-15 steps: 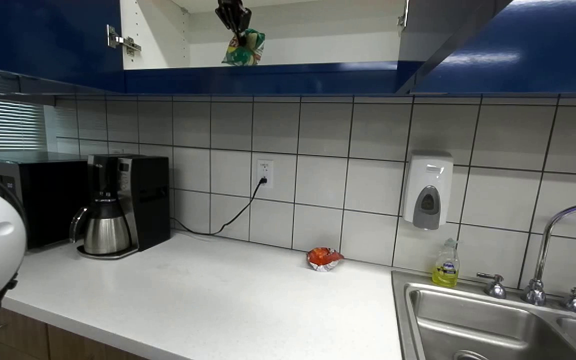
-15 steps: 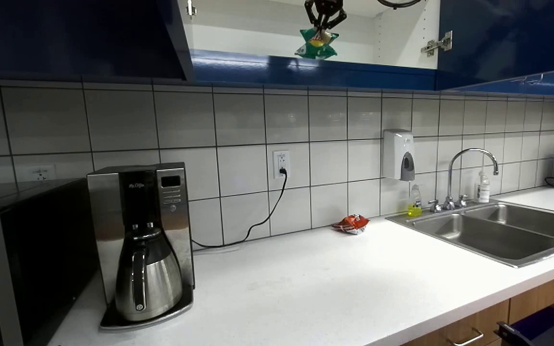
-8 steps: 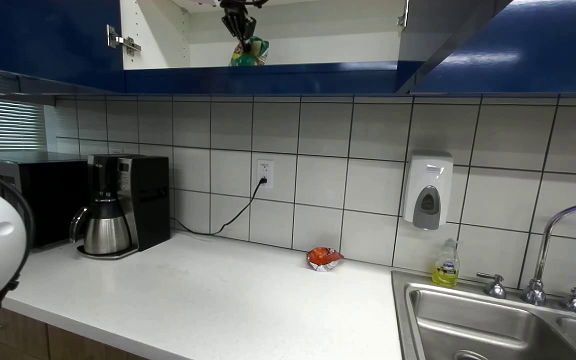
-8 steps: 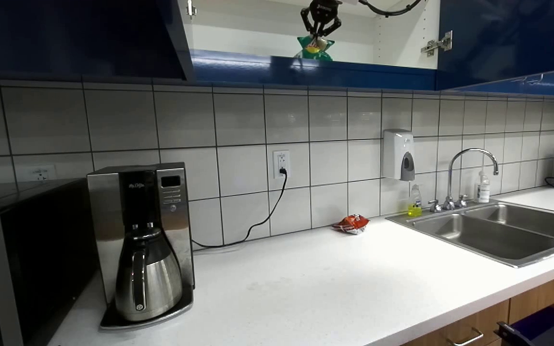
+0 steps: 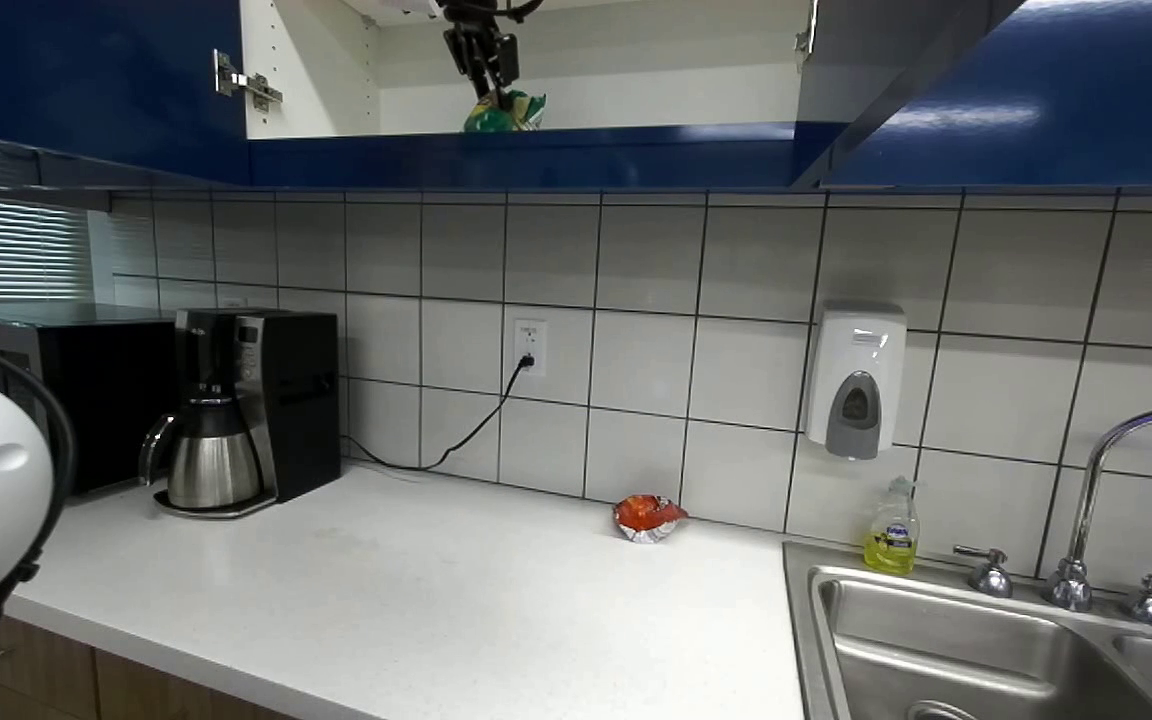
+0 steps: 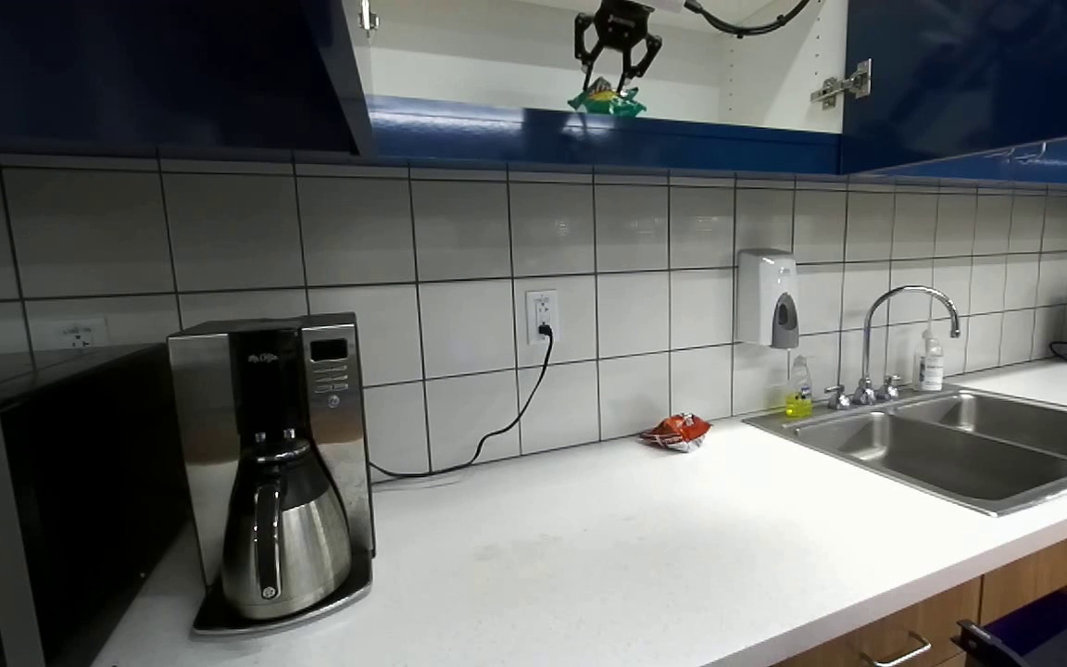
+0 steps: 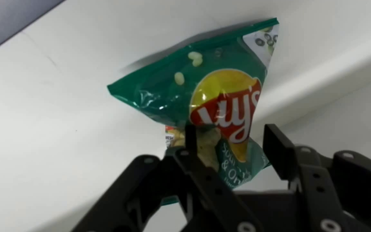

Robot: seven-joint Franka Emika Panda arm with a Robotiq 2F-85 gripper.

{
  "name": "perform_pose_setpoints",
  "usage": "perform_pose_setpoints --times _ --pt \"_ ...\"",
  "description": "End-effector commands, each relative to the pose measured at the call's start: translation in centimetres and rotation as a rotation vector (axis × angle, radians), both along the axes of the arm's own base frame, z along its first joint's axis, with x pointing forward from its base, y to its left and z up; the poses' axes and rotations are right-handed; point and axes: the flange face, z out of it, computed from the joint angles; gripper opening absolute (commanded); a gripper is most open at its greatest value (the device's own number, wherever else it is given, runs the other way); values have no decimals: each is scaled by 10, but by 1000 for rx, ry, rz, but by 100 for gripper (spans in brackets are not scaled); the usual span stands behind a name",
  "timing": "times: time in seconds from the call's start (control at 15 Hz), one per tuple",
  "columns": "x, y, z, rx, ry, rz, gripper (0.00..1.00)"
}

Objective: Pick up the bag of lays and place it on the bottom shelf

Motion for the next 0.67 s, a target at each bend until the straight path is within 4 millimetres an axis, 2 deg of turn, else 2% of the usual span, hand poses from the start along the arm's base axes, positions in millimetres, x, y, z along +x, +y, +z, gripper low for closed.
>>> perform_pose_setpoints --times 0.0,0.13,0.6 --pt "-3 1 9 10 8 -27 89" --pt "-7 1 13 13 6 -27 100" --pt "-22 2 22 13 11 -17 100"
